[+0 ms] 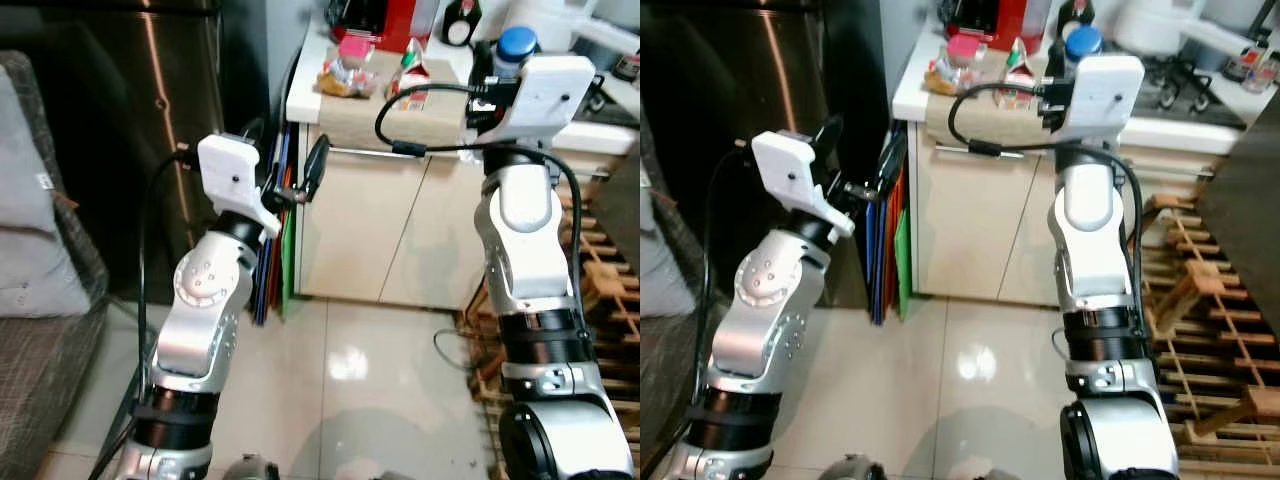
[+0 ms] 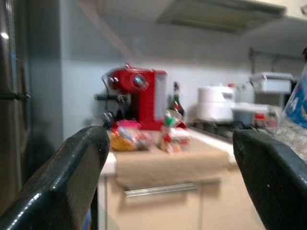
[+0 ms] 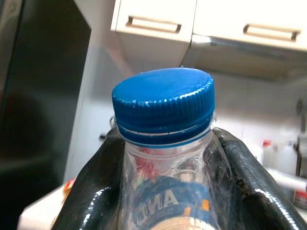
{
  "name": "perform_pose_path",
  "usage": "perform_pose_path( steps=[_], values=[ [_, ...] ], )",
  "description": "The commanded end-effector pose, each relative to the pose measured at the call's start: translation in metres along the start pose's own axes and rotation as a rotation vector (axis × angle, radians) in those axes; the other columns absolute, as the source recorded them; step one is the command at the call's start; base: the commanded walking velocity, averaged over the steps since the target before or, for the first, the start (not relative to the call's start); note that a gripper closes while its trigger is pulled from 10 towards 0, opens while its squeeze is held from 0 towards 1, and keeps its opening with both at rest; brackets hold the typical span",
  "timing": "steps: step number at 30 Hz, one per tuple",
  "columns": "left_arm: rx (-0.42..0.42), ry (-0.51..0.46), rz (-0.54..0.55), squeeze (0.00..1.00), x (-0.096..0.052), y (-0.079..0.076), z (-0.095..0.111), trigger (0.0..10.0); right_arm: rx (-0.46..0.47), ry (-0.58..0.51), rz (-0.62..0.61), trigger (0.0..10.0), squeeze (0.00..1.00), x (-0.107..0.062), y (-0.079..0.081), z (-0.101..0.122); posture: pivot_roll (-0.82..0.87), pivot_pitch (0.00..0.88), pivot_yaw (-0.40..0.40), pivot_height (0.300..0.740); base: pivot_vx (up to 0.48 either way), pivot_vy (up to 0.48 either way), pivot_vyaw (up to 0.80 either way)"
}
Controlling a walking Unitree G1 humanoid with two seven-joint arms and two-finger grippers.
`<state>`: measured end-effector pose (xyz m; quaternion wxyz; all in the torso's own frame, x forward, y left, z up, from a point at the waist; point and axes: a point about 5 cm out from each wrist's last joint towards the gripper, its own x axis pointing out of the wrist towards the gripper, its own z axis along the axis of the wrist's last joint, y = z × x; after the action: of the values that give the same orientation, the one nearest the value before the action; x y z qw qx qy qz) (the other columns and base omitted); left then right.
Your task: Restocking fridge
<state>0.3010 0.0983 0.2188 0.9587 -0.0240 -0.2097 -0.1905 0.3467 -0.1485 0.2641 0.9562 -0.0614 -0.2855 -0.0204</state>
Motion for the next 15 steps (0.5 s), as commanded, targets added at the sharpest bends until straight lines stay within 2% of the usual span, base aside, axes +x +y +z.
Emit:
perform_pose_path(
  steps=[1,5,9,15],
  values=[
    [0.000,-0.009,-0.022,0.00,0.002,-0.006,0.002,10.0,-0.018,-0.012,-0.009,10.0,0.00,-0.002,-0.008,0.004,-0.04,0.000,-0.015,0.740,-0.277,0.000,0.00],
    [-0.012,0.000,-0.022,0.00,0.001,-0.007,0.000,10.0,-0.037,0.052,-0.006,10.0,0.00,-0.019,-0.014,-0.010,-0.06,0.000,-0.004,0.740,-0.265,0.000,0.00],
    [-0.041,0.032,-0.018,0.00,-0.003,-0.007,-0.007,10.0,-0.063,0.151,0.029,10.0,0.00,-0.041,-0.016,-0.028,-0.09,0.000,0.009,0.740,0.000,0.000,0.00],
    [-0.071,0.086,0.012,0.00,-0.013,0.000,-0.018,10.0,-0.022,0.366,-0.003,10.0,0.00,-0.083,-0.030,-0.066,-0.09,0.000,0.020,0.740,0.000,0.000,-0.66]
  ],
)
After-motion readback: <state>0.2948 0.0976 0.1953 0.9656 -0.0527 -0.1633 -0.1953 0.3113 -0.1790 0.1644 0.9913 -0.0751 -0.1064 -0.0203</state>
